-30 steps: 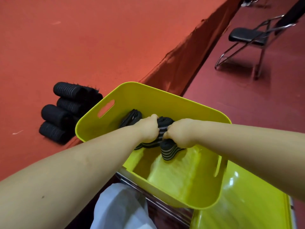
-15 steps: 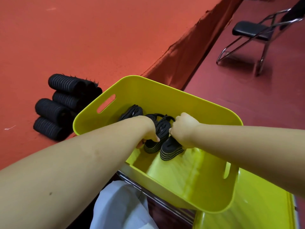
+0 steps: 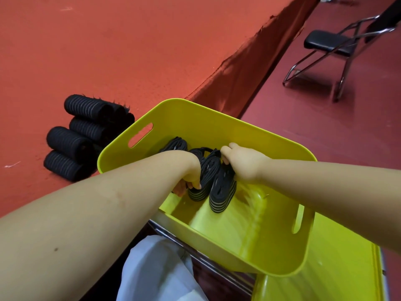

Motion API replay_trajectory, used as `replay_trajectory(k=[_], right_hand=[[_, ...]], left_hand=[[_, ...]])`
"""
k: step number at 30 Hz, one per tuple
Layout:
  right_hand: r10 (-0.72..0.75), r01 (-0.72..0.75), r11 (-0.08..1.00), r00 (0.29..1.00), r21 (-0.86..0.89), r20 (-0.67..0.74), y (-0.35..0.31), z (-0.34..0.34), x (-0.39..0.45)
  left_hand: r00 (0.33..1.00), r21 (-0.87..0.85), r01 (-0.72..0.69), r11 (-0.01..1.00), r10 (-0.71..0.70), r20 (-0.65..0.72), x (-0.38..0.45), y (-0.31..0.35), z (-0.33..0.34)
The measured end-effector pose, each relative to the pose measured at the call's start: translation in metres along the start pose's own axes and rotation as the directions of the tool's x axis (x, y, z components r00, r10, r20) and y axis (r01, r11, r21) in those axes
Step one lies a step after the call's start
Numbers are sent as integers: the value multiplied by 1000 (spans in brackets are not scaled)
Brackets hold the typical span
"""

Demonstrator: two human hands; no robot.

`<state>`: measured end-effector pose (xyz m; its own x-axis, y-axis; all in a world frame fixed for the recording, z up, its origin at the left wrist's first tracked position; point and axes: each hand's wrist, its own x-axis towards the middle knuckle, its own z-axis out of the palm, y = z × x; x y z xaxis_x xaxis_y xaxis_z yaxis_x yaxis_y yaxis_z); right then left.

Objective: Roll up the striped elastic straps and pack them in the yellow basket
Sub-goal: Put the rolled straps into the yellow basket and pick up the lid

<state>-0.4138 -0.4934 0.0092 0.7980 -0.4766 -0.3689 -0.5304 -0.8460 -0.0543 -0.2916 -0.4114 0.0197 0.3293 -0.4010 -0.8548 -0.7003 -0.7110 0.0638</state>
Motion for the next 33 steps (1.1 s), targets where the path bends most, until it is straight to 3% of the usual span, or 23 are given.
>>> replay_trajectory(k=[6, 11, 15, 20, 24, 27, 29, 33], right_hand=[[14, 17, 951, 995, -310, 100, -7, 1, -6], [101, -33, 955, 970, -294, 220, -10, -9, -18], [59, 3, 960, 975, -280, 213, -19, -26, -23], [-128, 127, 992, 991, -16, -45, -52, -69, -13], [-267, 299, 952, 914, 61, -305, -97, -101, 1], [-320, 393, 915, 844, 90, -430, -129, -119, 17], [-316, 424, 897, 811, 123, -492, -149, -124, 32], [-266, 411, 897, 796, 163, -543, -176, -120, 66]], left_hand=[[986, -87, -134, 987, 124, -111, -17, -7, -5], [957, -219, -238, 946, 190, -219, -40, -19, -12], [930, -333, -291, 897, 185, -317, -57, -34, -21], [857, -511, -448, 734, 191, -478, -85, -63, -37], [805, -709, -577, 405, 136, -578, -114, -104, -56], [777, -765, -607, 215, -40, -628, -120, -145, -66], [764, -784, -597, 173, -176, -621, -115, -174, -65], [772, -851, -484, 202, -359, -525, -88, -222, -53]])
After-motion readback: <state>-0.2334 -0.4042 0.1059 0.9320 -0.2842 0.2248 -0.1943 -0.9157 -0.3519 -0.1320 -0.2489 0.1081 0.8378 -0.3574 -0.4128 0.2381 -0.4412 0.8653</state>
